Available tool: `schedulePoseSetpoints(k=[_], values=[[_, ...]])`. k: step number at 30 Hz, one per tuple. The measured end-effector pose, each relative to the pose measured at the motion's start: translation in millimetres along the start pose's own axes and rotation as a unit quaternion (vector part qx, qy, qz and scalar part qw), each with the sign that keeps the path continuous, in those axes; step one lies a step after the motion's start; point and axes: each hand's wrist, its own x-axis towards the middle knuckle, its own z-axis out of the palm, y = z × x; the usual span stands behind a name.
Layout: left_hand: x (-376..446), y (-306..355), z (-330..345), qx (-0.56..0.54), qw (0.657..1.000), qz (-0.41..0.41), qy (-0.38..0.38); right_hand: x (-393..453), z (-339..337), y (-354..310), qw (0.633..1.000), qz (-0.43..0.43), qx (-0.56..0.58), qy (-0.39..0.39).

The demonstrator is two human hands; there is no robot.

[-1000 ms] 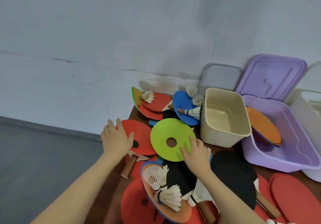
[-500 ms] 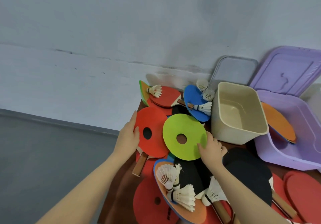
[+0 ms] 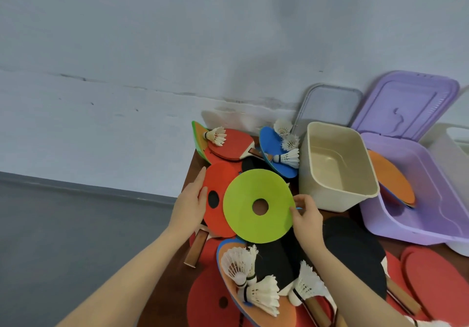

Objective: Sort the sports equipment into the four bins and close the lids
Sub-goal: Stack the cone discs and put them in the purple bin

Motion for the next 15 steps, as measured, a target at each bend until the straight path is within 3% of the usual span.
schedulePoseSetpoints(k=[6,15], values=[[3,-18,-3,0.047,0.995,-0.083,-0.012,-4,5,-21,0.997,-0.017,0.06,0.035],[7,-34,-17,0.205,0.97,-0.124,-0.04,7,72,-46,0.997,0.018,0.044,-0.064]])
